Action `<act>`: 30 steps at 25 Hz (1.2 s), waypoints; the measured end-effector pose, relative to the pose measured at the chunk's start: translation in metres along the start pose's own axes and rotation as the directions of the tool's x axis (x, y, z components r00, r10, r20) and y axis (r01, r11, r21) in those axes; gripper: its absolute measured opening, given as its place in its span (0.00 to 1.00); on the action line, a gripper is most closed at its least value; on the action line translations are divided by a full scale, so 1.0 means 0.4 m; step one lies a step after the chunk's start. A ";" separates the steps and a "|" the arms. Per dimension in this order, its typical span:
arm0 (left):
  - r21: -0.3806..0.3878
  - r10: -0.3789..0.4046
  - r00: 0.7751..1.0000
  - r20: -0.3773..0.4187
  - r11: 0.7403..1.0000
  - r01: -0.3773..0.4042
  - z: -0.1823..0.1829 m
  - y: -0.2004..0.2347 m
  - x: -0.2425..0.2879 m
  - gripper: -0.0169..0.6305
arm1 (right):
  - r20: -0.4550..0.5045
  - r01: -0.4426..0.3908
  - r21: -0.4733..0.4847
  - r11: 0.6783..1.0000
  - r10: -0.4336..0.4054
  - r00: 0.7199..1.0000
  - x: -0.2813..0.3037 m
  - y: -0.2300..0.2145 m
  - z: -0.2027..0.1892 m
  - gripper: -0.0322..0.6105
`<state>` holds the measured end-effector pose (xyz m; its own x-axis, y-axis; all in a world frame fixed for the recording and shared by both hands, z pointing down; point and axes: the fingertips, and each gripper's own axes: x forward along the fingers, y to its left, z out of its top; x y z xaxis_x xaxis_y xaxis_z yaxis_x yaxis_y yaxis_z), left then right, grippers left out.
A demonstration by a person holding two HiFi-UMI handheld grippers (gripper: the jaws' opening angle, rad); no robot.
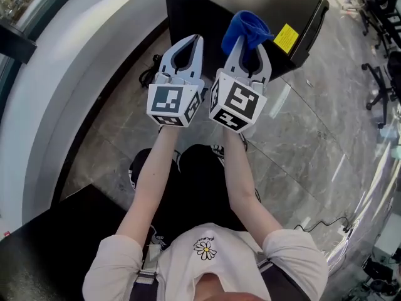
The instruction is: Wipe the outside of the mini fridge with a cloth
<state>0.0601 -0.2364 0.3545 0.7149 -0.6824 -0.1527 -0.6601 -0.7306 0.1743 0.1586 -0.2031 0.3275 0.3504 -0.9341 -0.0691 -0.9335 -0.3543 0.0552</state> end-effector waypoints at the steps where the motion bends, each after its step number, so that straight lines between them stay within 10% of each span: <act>1: 0.006 -0.014 1.000 -0.001 1.000 0.014 -0.002 -0.014 0.003 0.03 | -0.001 0.008 -0.002 1.000 -0.008 1.000 -0.010 -0.018 -0.001 0.15; 30: 0.094 -0.076 0.994 -0.075 0.992 0.083 -0.086 -0.091 0.023 0.03 | -0.012 0.189 -0.047 0.981 -0.190 0.982 -0.179 -0.289 -0.037 0.15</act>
<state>0.0986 -0.2154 0.3800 0.7784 -0.6209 -0.0922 -0.6171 -0.7839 0.0691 0.2424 -0.0960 0.3408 0.5224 -0.8501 -0.0668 -0.8456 -0.5265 0.0880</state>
